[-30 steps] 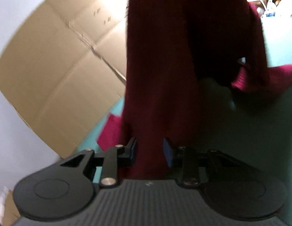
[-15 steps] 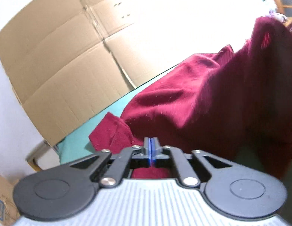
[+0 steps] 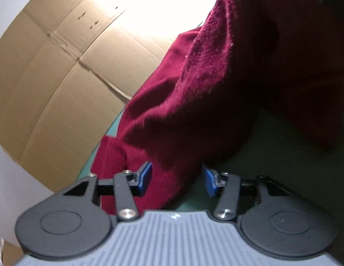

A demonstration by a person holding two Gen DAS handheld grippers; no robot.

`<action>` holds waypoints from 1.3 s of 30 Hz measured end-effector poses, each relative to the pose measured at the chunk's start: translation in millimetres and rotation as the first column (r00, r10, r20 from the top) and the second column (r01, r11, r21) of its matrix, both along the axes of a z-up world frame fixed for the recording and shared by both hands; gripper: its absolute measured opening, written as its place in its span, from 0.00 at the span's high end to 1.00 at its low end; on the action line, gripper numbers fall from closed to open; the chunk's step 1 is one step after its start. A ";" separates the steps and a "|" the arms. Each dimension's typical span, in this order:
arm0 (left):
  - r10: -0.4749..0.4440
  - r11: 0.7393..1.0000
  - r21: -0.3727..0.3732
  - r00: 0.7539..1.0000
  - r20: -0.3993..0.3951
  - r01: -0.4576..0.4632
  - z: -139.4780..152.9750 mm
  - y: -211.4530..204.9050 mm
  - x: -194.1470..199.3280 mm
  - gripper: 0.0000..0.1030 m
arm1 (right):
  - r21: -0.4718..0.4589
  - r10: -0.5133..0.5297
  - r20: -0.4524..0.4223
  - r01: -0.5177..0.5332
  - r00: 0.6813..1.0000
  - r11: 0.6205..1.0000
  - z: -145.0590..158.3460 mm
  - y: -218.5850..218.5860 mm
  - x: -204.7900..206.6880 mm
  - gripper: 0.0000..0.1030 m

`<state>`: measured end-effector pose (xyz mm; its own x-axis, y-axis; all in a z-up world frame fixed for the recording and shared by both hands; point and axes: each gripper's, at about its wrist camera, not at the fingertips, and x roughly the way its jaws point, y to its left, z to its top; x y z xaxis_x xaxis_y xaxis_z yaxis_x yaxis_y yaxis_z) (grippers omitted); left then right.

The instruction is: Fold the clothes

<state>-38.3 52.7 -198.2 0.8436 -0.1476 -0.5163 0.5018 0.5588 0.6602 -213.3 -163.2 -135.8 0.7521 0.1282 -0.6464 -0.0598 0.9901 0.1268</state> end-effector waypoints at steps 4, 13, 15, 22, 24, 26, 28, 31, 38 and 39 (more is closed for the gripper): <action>-0.002 1.000 -0.007 1.000 -0.031 0.001 -1.9 -11.5 13.0 0.83 | -0.022 -0.048 -0.058 0.046 0.997 0.999 -8.8 -6.1 20.6 0.93; 0.037 0.987 -0.153 0.998 -0.050 -0.045 33.9 5.3 -15.9 0.78 | 0.160 -0.238 0.295 0.198 0.925 0.967 124.0 -83.4 -6.5 0.93; 0.001 0.992 -0.123 1.000 -0.001 -0.001 29.6 0.3 -30.5 0.69 | 0.168 -0.246 0.330 0.200 0.911 0.965 135.4 -87.8 -6.7 0.93; -0.072 0.996 -0.050 0.994 0.082 0.076 6.4 -35.9 -46.1 0.56 | 0.175 -0.206 0.378 0.149 0.902 0.973 157.0 -79.9 -5.3 0.93; -0.088 0.996 -0.013 0.988 0.127 0.091 1.4 -47.6 -44.9 0.56 | 0.179 -0.194 0.388 0.132 0.901 0.975 161.7 -76.1 -6.3 0.93; -0.089 0.996 0.004 0.989 0.121 0.089 -1.6 -53.9 -35.5 0.57 | 0.183 -0.183 0.400 0.118 0.898 0.976 164.5 -68.1 -7.1 0.93; -0.112 0.994 0.003 0.988 0.109 0.113 0.9 -54.0 -35.7 0.66 | 0.183 -0.175 0.411 0.107 0.895 0.977 165.9 -60.0 -10.3 0.93; -0.161 0.987 -0.006 0.982 0.095 0.162 7.6 -50.9 -42.6 0.60 | 0.147 -0.184 0.427 0.132 0.886 0.980 166.7 -62.6 -16.0 0.93; -0.223 0.972 -0.056 0.970 0.097 0.229 17.0 -41.3 -83.0 0.35 | 0.186 -0.209 0.420 0.141 0.883 0.972 164.8 -76.4 -18.2 0.93; -0.227 0.972 -0.044 0.969 0.095 0.232 13.7 -46.0 -86.0 0.36 | 0.182 -0.197 0.422 0.130 0.885 0.975 165.3 -75.8 -18.5 0.93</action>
<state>-124.2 6.8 -184.5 0.8261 -0.3683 -0.4264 0.5613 0.4717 0.6800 -231.8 -239.0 29.5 0.9712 0.0456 -0.2337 0.0192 0.9633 0.2679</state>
